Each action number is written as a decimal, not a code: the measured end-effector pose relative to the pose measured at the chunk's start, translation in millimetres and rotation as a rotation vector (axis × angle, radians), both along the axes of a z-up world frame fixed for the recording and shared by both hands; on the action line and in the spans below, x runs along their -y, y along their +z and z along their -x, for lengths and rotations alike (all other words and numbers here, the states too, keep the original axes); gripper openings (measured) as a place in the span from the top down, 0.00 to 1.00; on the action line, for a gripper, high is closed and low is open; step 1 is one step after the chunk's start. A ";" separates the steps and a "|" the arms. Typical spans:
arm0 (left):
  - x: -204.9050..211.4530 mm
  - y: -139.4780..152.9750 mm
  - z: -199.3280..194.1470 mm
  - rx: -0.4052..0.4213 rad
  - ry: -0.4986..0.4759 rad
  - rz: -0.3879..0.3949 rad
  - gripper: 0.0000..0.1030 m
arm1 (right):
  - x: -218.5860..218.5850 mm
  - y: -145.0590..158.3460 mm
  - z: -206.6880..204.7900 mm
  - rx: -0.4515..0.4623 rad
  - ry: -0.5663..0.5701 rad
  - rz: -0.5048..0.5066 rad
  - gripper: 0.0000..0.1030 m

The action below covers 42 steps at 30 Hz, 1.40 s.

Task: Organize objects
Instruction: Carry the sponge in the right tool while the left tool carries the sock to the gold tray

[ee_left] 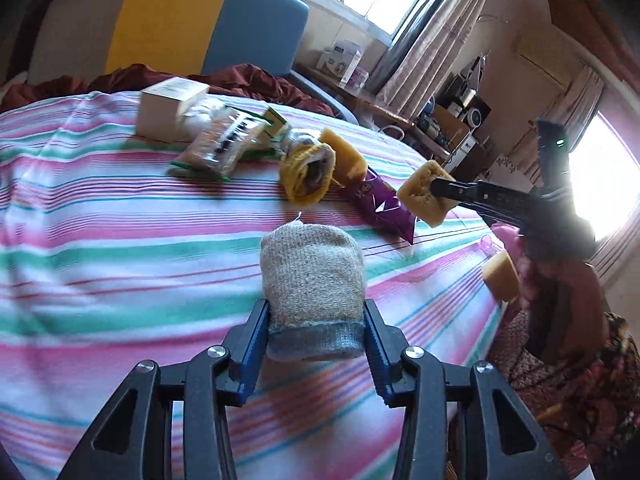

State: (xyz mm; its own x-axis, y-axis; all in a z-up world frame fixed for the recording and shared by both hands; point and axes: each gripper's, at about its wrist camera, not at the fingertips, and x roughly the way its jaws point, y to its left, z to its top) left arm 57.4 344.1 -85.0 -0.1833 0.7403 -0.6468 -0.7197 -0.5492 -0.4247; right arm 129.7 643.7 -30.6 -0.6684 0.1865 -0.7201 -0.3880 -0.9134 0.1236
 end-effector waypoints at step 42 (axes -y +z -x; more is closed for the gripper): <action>326.9 25.4 123.4 0.018 0.648 0.191 0.56 | 300.1 30.4 42.3 -0.150 0.492 0.149 0.60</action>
State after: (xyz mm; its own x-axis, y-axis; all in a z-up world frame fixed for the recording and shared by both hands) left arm -66.0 17.2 -59.6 -0.5401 0.3566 -0.7623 -0.2131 -0.9342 -0.2860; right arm 87.4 343.6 -0.1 -0.7488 -0.2713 -0.6047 0.1132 -0.9513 0.2867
